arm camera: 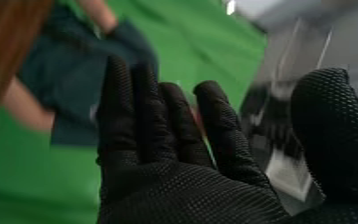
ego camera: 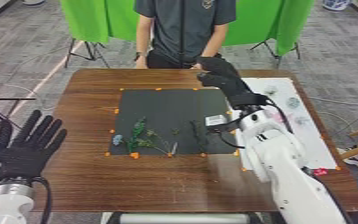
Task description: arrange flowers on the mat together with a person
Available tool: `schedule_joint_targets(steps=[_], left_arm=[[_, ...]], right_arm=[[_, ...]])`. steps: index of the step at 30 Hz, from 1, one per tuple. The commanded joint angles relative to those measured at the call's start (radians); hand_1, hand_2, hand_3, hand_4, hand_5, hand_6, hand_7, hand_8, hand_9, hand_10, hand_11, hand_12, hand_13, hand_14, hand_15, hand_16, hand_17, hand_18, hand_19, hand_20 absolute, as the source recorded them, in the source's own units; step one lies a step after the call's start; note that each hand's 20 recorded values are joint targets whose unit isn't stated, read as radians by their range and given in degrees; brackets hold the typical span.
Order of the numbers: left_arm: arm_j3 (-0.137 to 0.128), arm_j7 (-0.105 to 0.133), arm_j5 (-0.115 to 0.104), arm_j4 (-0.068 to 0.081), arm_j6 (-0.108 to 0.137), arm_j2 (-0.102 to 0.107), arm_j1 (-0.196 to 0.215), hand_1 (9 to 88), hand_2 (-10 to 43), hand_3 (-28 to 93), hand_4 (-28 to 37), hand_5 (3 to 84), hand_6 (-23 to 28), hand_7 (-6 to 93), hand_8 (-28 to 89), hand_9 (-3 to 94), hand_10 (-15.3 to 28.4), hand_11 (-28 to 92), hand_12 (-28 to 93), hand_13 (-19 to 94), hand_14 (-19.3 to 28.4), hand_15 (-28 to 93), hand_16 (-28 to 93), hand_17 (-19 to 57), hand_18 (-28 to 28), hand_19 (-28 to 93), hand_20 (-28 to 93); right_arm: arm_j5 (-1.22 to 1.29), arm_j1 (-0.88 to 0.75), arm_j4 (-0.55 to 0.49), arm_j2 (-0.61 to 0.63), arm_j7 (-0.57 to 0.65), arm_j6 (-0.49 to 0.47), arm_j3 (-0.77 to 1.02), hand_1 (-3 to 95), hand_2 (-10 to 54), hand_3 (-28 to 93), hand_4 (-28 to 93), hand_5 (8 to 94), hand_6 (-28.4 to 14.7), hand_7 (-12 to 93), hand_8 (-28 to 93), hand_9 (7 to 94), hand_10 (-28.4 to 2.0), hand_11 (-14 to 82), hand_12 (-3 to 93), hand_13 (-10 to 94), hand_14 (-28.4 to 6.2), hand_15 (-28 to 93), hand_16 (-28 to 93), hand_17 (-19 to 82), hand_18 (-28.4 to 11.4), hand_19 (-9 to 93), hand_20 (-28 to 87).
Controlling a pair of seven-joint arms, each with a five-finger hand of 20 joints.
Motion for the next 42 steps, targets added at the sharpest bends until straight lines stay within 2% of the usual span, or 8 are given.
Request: schedule_joint_targets(steps=[1, 3, 6, 10, 16, 23, 31, 42], left_arm=[[-0.013, 0.018, 0.005, -0.001, -0.027, -0.015, 0.026, 24.3, 14.5, 59, -28.3, 41.3, 7.6, 9.6, -10, 36.8, 15.8, 18, 8, 28, 15.3, 26, -5, -5.6, 14.1, 30, 12], [-0.016, 0.021, 0.008, -0.005, -0.031, -0.016, 0.034, 24.0, 14.4, 60, -28.3, 41.3, 7.6, 9.4, -10, 36.7, 15.8, 17, 8, 28, 15.2, 25, -5, -5.6, 14.1, 29, 12], [-0.023, 0.027, 0.010, -0.012, -0.029, -0.020, 0.047, 23.5, 14.3, 60, -28.3, 41.2, 7.6, 9.3, -10, 36.6, 15.6, 17, 8, 28, 15.0, 25, -5, -5.5, 14.1, 29, 12], [-0.024, 0.030, 0.010, -0.015, -0.029, -0.025, 0.053, 23.1, 14.1, 61, -28.3, 40.9, 7.5, 9.1, -10, 36.6, 15.6, 17, 8, 28, 15.0, 24, -4, -5.5, 14.1, 29, 12], [-0.026, 0.031, 0.021, -0.021, -0.030, -0.028, 0.059, 22.2, 13.5, 64, -28.3, 40.9, 7.4, 9.1, -10, 36.6, 15.6, 17, 8, 28, 14.9, 24, -4, -5.5, 14.1, 29, 13], [-0.033, 0.034, 0.026, -0.029, -0.029, -0.033, 0.070, 21.1, 11.7, 71, -28.3, 40.9, 7.3, 9.4, -10, 36.6, 15.6, 17, 8, 28, 14.9, 24, -4, -5.5, 14.1, 29, 13], [-0.040, 0.027, 0.034, -0.030, -0.022, -0.032, 0.067, 23.6, 9.3, 72, -28.3, 40.9, 7.4, 9.6, -10, 36.7, 15.5, 17, 8, 28, 14.8, 24, -4, -5.5, 14.1, 29, 13], [-0.042, 0.022, 0.033, -0.029, -0.015, -0.027, 0.064, 25.3, 8.7, 72, -28.3, 41.1, 7.4, 10.0, -10, 36.9, 15.5, 18, 8, 29, 14.8, 25, -5, -5.6, 14.1, 29, 13]], right_arm=[[0.214, -0.282, -0.017, 0.087, -0.063, -0.005, 0.272, 20.1, 8.3, 78, -27, 33.4, -6.8, 15, -10, 31.4, -16.9, 7.0, 14.8, 30, -13.5, 22, 12, 17, -15.3, 40, 8], [0.292, -0.331, -0.039, 0.103, -0.075, 0.024, 0.314, 19.0, 8.6, 78, -27, 33.4, -6.3, 14, -10, 31.1, -16.5, 6.2, 14.5, 29, -12.8, 20, 13, 17, -15.1, 38, 9], [0.376, -0.380, -0.064, 0.107, -0.064, -0.030, 0.387, 17.7, 8.6, 79, -27, 34.6, -5.5, 14, -10, 31.8, -15.7, 5.8, 14.1, 29, -12.1, 17, 13, 17, -14.7, 35, 10], [0.428, -0.428, -0.093, 0.094, -0.068, 0.016, 0.432, 16.8, 8.8, 80, -27, 34.9, -5.5, 14, -10, 31.9, -15.6, 5.1, 14.0, 29, -12.0, 16, 14, 17, -14.4, 33, 11], [0.446, -0.460, -0.117, 0.068, -0.066, 0.068, 0.448, 16.7, 9.0, 80, -27, 35.2, -5.4, 14, -10, 31.9, -15.5, 4.8, 14.0, 29, -11.8, 15, 15, 17, -14.3, 32, 12], [0.449, -0.482, -0.133, 0.048, -0.068, 0.040, 0.474, 17.1, 8.3, 79, -27, 35.6, -5.5, 14, -10, 31.9, -15.6, 4.9, 14.0, 29, -11.7, 15, 16, 17, -14.1, 32, 13], [0.448, -0.501, -0.146, 0.028, -0.037, -0.002, 0.506, 17.0, 8.0, 79, -27, 34.8, -5.8, 14, -10, 29.6, -16.2, 4.5, 14.2, 28, -11.9, 14, 16, 17, -14.2, 32, 13], [0.435, -0.483, -0.141, 0.041, -0.032, 0.017, 0.490, 17.3, 7.5, 79, -27, 33.5, -6.1, 13, -10, 26.4, -16.7, 3.1, 14.4, 26, -12.3, 14, 16, 16, -14.4, 32, 13]])
